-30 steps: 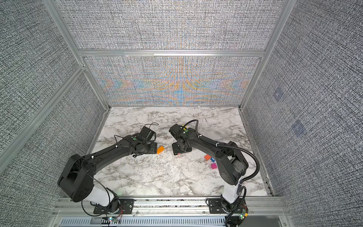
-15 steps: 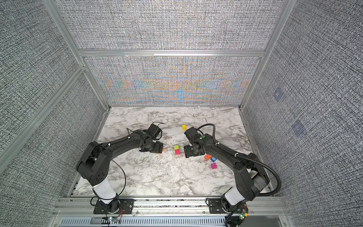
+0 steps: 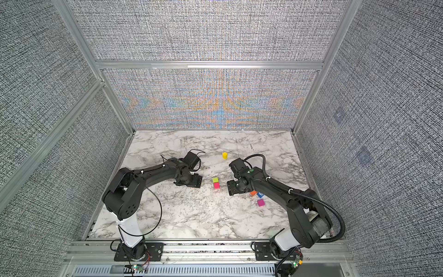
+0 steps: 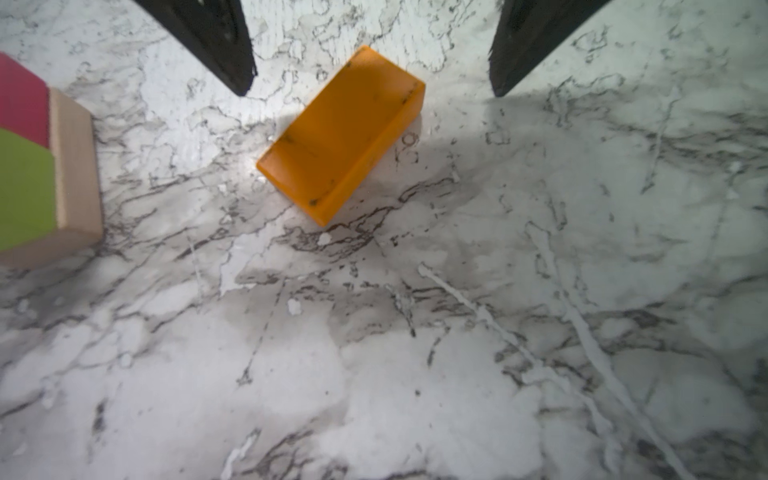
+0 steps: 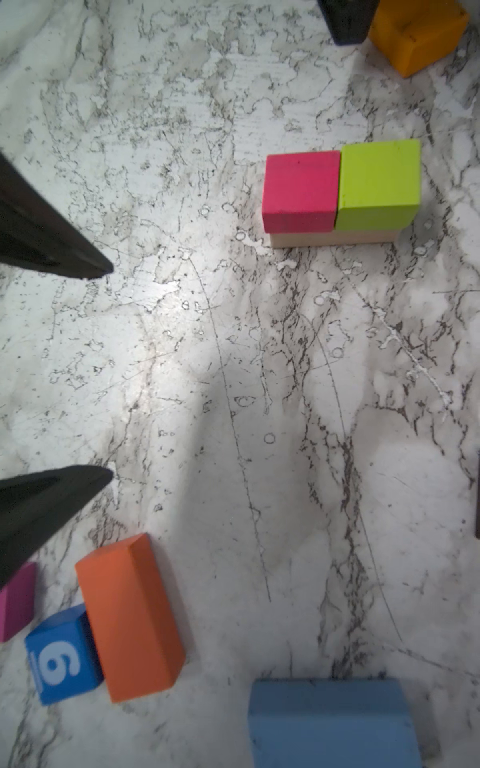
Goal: Build the wood block tower
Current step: 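Withdraw the right gripper while the left gripper moves over the orange block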
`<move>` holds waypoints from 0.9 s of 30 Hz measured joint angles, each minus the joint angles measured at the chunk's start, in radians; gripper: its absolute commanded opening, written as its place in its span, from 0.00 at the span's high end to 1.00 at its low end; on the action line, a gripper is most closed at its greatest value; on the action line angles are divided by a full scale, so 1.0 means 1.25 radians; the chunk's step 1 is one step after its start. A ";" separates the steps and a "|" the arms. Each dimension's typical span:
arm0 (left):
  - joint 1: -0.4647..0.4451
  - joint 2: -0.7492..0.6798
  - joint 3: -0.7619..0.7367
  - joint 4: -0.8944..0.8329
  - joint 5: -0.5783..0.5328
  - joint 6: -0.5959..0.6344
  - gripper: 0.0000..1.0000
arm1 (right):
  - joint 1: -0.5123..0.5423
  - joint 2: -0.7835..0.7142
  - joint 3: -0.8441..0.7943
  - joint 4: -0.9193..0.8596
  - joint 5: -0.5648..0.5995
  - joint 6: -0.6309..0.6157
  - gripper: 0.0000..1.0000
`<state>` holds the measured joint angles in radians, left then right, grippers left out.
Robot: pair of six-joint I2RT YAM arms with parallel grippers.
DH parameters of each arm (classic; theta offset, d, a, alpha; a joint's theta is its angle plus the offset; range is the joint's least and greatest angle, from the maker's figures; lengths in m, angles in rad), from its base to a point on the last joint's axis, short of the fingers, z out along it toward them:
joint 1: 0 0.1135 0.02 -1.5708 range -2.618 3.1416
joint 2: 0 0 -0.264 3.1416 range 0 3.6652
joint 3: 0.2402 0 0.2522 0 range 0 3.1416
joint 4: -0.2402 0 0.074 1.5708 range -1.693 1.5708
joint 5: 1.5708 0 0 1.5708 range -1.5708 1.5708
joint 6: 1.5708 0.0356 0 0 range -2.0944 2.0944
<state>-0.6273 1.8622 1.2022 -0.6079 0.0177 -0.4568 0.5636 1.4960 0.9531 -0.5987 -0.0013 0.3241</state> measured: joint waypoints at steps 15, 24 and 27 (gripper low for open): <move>-0.037 0.010 0.000 0.038 0.036 -0.012 0.24 | -0.010 -0.027 -0.026 0.003 -0.002 0.000 0.26; -0.063 0.010 0.002 0.048 0.043 -0.021 0.31 | -0.012 -0.047 -0.031 0.001 -0.002 0.000 0.26; -0.069 0.011 0.004 0.048 0.045 -0.027 0.31 | -0.015 -0.053 -0.035 0.001 -0.002 0.003 0.26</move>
<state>-0.7136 1.8755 1.2076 -0.5476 0.0742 -0.4900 0.5446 1.4292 0.9089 -0.5972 -0.0040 0.3275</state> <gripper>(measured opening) 0.689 0.740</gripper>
